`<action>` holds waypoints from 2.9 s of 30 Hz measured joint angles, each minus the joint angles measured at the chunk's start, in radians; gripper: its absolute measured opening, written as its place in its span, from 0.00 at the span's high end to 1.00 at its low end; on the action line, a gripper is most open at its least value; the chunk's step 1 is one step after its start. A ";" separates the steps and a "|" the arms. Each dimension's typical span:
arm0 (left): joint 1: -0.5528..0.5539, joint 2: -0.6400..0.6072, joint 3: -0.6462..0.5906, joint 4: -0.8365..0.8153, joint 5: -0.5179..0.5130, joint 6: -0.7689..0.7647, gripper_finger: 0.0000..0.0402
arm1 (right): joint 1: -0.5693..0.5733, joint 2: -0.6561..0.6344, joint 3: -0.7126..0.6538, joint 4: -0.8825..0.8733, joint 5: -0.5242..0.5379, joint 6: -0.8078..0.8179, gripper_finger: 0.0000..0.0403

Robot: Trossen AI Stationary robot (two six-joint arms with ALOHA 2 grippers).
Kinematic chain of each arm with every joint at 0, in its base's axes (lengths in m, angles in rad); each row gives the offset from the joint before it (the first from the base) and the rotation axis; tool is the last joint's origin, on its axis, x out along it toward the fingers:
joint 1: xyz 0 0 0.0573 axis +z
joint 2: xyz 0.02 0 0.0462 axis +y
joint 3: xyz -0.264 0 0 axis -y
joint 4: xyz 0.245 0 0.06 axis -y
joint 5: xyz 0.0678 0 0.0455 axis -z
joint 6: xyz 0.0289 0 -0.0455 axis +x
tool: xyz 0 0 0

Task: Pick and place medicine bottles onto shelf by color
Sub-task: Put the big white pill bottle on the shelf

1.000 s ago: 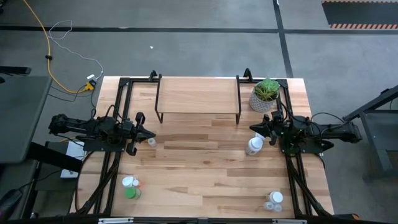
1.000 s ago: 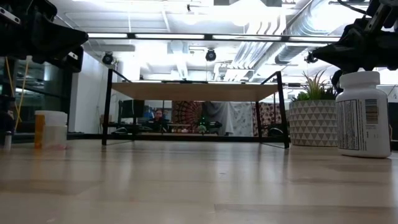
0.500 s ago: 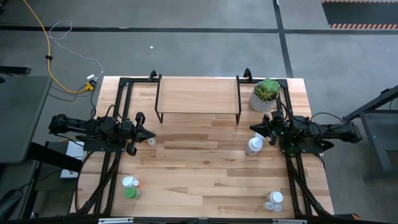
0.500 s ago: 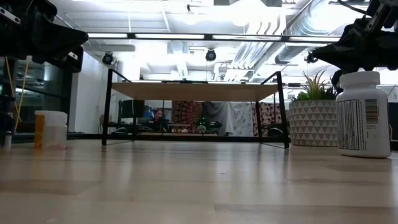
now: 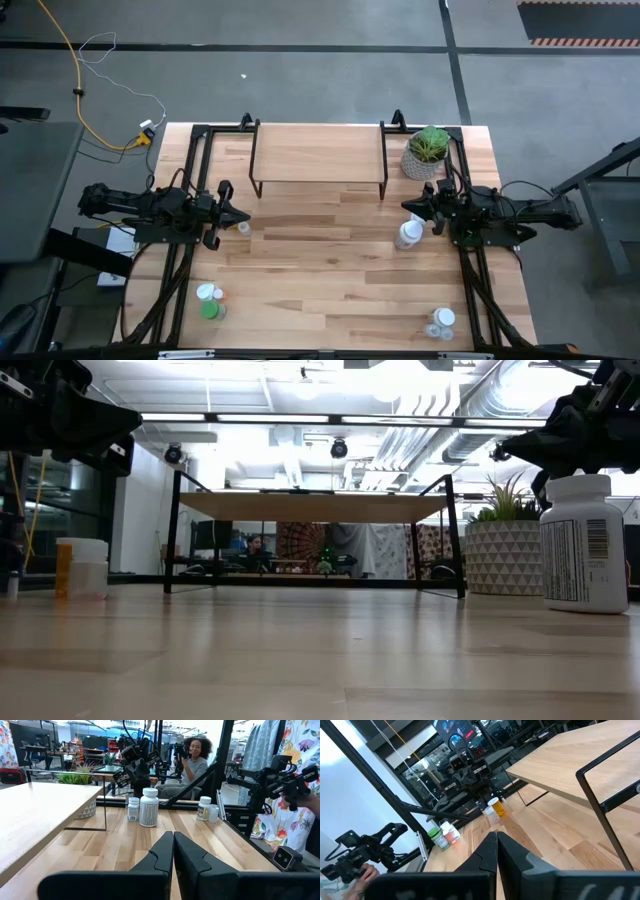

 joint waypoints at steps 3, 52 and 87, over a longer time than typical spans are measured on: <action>0.000 0.000 0.000 0.000 0.000 -0.002 0.99 | 0.000 0.000 0.000 0.001 0.011 -0.040 1.00; 0.000 0.000 0.000 0.000 0.000 0.000 0.99 | 0.149 0.797 0.937 -0.904 0.071 0.025 0.60; 0.000 0.000 0.000 0.000 0.000 0.000 0.99 | 0.221 1.171 1.185 -1.394 0.040 0.484 0.26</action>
